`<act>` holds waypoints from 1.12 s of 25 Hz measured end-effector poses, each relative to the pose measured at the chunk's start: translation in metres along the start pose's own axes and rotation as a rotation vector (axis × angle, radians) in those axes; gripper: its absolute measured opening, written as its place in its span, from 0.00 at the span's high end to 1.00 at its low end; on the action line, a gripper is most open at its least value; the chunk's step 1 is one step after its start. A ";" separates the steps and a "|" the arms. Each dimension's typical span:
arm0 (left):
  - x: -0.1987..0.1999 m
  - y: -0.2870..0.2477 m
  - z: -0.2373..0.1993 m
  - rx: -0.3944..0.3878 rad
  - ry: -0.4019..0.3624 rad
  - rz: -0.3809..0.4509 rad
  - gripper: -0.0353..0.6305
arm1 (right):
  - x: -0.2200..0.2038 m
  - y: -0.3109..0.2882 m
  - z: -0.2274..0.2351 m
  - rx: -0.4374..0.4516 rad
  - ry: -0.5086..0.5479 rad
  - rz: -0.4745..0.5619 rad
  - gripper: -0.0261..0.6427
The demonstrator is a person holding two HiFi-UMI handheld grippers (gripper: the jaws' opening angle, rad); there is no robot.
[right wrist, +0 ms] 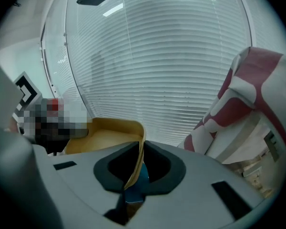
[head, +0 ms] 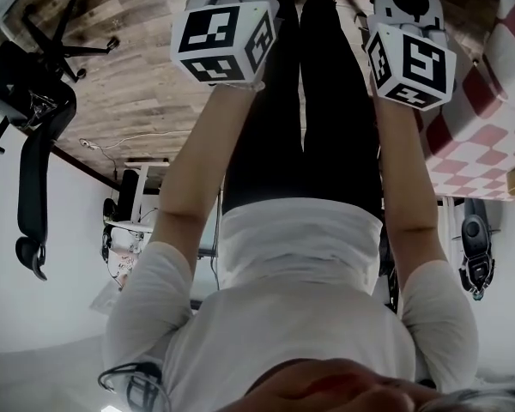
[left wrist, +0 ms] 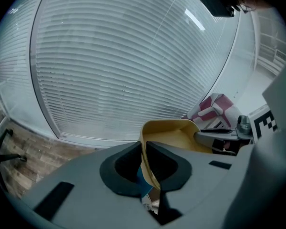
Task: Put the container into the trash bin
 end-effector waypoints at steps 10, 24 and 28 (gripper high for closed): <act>-0.006 -0.004 0.001 0.003 -0.002 -0.012 0.86 | -0.011 -0.002 0.001 0.002 -0.003 -0.007 0.89; -0.015 -0.009 -0.007 0.024 -0.006 -0.033 0.85 | -0.022 -0.009 0.005 0.003 -0.027 -0.022 0.74; -0.018 -0.009 0.000 0.011 -0.008 -0.042 0.85 | -0.021 -0.007 0.003 0.014 -0.019 -0.021 0.75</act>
Point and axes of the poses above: the fingertips, and each gripper's own axes: y backward along the fingers, z to its right, x out of its top, the point moved 5 cm from there along y, backward along the fingers, and after that the axes turned 12 degrees about y, right-handed, at the moved point
